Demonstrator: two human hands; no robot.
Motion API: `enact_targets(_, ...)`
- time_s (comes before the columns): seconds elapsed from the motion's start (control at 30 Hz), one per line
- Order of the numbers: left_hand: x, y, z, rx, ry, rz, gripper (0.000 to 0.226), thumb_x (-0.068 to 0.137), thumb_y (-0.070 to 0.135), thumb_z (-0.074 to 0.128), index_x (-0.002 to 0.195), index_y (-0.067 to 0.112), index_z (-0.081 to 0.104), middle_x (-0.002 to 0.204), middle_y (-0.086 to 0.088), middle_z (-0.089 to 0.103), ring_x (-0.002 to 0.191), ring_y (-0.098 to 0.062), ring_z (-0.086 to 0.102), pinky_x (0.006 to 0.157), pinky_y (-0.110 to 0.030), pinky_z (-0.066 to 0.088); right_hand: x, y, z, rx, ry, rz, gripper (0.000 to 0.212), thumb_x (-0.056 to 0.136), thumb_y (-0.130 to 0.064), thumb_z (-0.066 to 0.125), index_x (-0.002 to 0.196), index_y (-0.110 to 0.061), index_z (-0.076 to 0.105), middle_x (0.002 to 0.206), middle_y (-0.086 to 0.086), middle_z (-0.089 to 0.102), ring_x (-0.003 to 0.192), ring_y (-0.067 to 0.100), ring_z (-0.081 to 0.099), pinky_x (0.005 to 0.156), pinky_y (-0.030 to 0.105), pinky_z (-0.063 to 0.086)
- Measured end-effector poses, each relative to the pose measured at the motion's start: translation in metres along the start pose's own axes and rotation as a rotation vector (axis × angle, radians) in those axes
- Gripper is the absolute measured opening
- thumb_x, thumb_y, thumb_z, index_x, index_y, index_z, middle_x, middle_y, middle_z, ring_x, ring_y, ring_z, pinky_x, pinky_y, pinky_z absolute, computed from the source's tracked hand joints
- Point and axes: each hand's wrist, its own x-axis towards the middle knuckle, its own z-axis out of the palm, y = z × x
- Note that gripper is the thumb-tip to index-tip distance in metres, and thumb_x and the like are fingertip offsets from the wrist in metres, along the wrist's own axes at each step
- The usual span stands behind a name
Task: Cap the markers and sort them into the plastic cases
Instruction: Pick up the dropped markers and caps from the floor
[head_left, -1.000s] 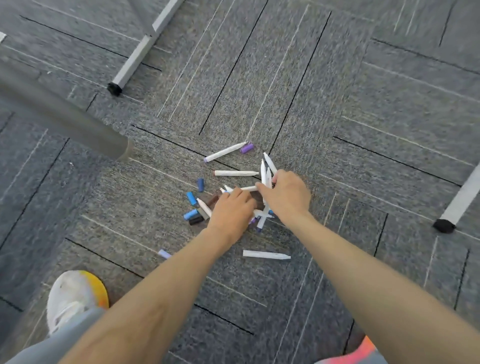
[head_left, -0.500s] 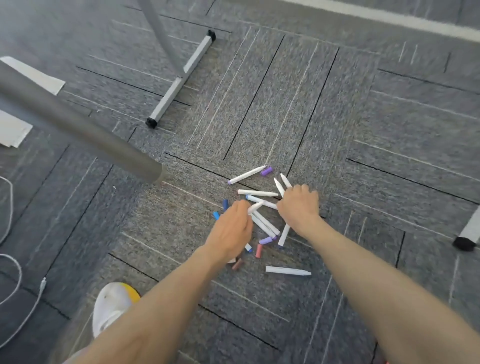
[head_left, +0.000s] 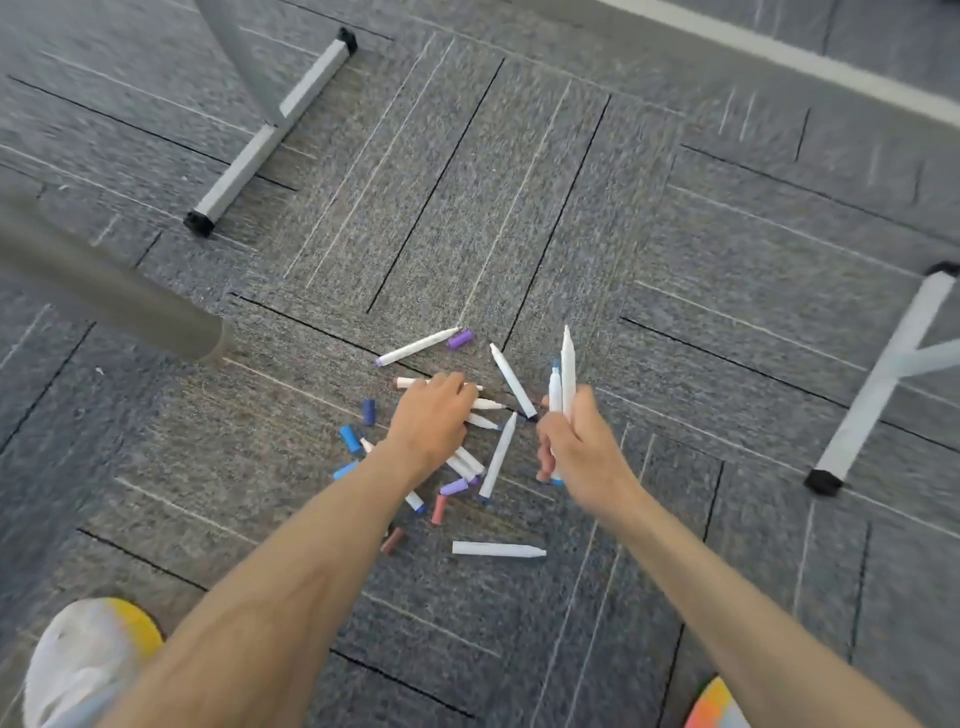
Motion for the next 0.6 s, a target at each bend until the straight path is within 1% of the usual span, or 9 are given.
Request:
enact_targets(0.07, 0.002, 0.000, 0.003, 0.047, -0.026, 0.027, 0.023, 0.082, 0.009, 0.050, 0.104, 0.011, 0.055, 0.105, -0.006, 0.058, 0.100, -0.026, 0.053, 0.078, -0.035, 0.039, -0.015, -0.002, 0.000, 0.093, 0.050, -0.024, 0.007, 0.094, -0.014, 0.041, 0.093, -0.020, 0.039, 0.062, 0.004, 0.045, 0.054, 0.019, 0.042, 0.053, 0.049, 0.043)
enact_targets(0.13, 0.005, -0.004, 0.004, 0.004, 0.012, 0.033, 0.012, 0.087, 0.012, 0.047, 0.099, 0.010, 0.052, 0.100, -0.008, 0.058, 0.091, -0.024, 0.051, 0.077, -0.033, 0.039, -0.027, -0.003, -0.001, 0.184, 0.120, -0.028, 0.008, 0.095, -0.014, 0.042, 0.093, -0.021, 0.040, 0.064, 0.003, 0.040, 0.057, 0.020, 0.036, 0.053, 0.044, 0.036)
enact_targets(0.17, 0.002, -0.004, 0.001, -0.105, 0.068, -0.003, 0.005, 0.091, 0.011, 0.045, 0.094, 0.010, 0.048, 0.094, -0.008, 0.056, 0.083, -0.021, 0.047, 0.071, -0.032, 0.037, -0.031, -0.003, -0.001, 0.217, 0.151, -0.028, 0.008, 0.095, -0.016, 0.043, 0.091, -0.022, 0.040, 0.065, 0.001, 0.038, 0.059, 0.019, 0.034, 0.054, 0.042, 0.034)
enact_targets(0.23, -0.009, 0.001, -0.021, -0.449, 0.156, -0.139, 0.009, 0.097, 0.009, 0.040, 0.088, 0.010, 0.042, 0.080, -0.004, 0.047, 0.069, -0.016, 0.036, 0.062, -0.029, 0.032, -0.036, -0.001, 0.002, 0.221, 0.220, -0.029, 0.011, 0.095, -0.026, 0.047, 0.088, -0.022, 0.040, 0.068, -0.001, 0.038, 0.059, 0.017, 0.034, 0.055, 0.039, 0.034)
enact_targets(0.3, -0.028, 0.011, -0.054, -0.864, 0.142, -0.240, 0.013, 0.101, 0.013, 0.037, 0.089, 0.014, 0.040, 0.072, -0.001, 0.042, 0.060, -0.013, 0.034, 0.052, -0.027, 0.031, -0.035, 0.004, 0.011, 0.135, 0.328, -0.007, 0.022, 0.096, -0.037, 0.052, 0.087, -0.018, 0.044, 0.068, -0.002, 0.043, 0.056, 0.012, 0.038, 0.055, 0.033, 0.037)
enact_targets(0.37, -0.053, 0.022, -0.087, -1.069, 0.197, -0.234, 0.011, 0.102, 0.017, 0.037, 0.094, 0.012, 0.042, 0.070, -0.006, 0.050, 0.060, -0.018, 0.042, 0.056, -0.030, 0.036, -0.029, 0.012, 0.025, 0.076, 0.389, 0.048, 0.029, 0.095, -0.040, 0.054, 0.084, -0.014, 0.050, 0.067, -0.002, 0.049, 0.055, 0.011, 0.042, 0.054, 0.028, 0.037)
enact_targets(0.43, -0.074, 0.028, -0.111, -1.156, 0.282, -0.217, 0.012, 0.102, 0.015, 0.037, 0.094, 0.008, 0.043, 0.072, -0.009, 0.053, 0.065, -0.021, 0.046, 0.063, -0.030, 0.040, -0.016, 0.025, 0.040, -0.016, 0.349, 0.137, 0.034, 0.096, -0.043, 0.051, 0.081, -0.012, 0.052, 0.064, 0.001, 0.050, 0.054, 0.015, 0.045, 0.050, 0.027, 0.038)
enact_targets(0.53, -0.098, 0.019, -0.124, -1.198, 0.317, -0.235, 0.011, 0.101, 0.020, 0.040, 0.092, 0.016, 0.042, 0.069, 0.000, 0.043, 0.062, -0.015, 0.039, 0.059, -0.036, 0.038, 0.006, 0.044, 0.061, -0.308, 0.252, 0.251, 0.039, 0.096, -0.047, 0.047, 0.085, -0.010, 0.049, 0.071, 0.006, 0.056, 0.064, 0.027, 0.054, 0.056, 0.037, 0.043)
enact_targets(0.6, -0.111, 0.013, -0.127, -1.167, 0.301, -0.233, 0.010, 0.100, 0.024, 0.044, 0.090, 0.022, 0.043, 0.069, -0.003, 0.039, 0.061, -0.013, 0.035, 0.057, -0.036, 0.034, 0.015, 0.047, 0.067, -0.424, 0.232, 0.297, 0.040, 0.095, -0.047, 0.049, 0.089, -0.008, 0.048, 0.076, 0.008, 0.057, 0.067, 0.028, 0.053, 0.057, 0.034, 0.040)
